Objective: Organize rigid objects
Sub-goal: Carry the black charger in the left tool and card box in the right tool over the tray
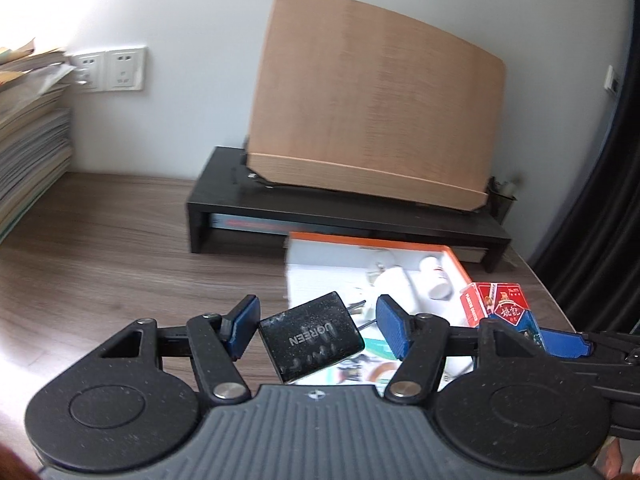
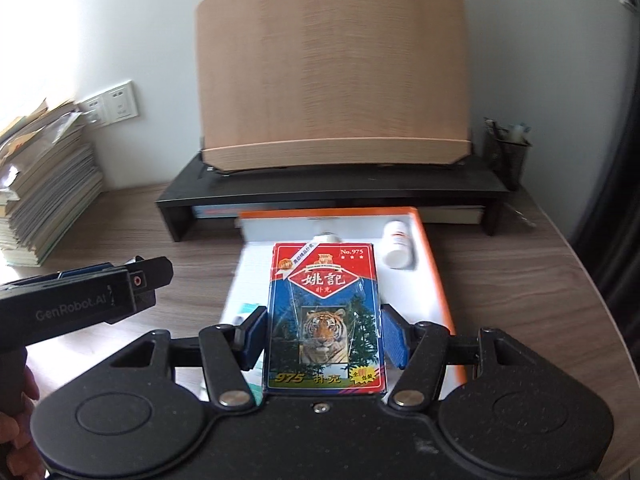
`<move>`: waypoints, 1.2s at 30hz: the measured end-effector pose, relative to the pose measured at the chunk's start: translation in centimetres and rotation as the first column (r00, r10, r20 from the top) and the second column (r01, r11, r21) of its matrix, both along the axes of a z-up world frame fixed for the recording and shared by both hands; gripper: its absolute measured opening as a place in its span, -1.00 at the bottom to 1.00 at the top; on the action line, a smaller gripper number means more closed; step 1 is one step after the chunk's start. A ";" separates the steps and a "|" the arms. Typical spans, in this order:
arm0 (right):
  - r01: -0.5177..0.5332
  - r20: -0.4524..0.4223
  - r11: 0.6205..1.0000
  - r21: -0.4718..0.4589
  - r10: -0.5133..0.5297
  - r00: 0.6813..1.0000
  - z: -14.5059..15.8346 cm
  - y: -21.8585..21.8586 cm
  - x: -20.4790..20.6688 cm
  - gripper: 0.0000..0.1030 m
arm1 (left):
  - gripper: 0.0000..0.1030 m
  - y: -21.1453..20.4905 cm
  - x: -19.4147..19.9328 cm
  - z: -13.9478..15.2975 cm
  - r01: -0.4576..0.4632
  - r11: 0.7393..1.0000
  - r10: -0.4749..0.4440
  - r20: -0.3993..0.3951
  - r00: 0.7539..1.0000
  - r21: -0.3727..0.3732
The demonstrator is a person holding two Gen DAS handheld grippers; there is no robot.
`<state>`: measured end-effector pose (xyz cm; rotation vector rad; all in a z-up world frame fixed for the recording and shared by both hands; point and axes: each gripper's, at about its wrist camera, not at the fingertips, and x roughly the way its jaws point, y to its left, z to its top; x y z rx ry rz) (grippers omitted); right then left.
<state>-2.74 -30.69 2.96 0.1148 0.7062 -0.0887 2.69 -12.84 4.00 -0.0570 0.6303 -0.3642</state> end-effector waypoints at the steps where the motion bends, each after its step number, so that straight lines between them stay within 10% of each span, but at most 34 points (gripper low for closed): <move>1: 0.015 0.000 1.000 0.001 -0.015 1.000 0.0 -0.7 -0.3 0.37 | 0.26 -0.6 -0.1 0.0 0.013 1.000 -0.013 0.000 1.000 0.000; 36: 0.014 0.013 0.999 0.030 -0.015 1.000 -0.4 -5.2 -0.7 0.38 | 0.26 -5.8 -0.4 -2.1 0.052 0.998 -0.051 -0.042 0.998 0.030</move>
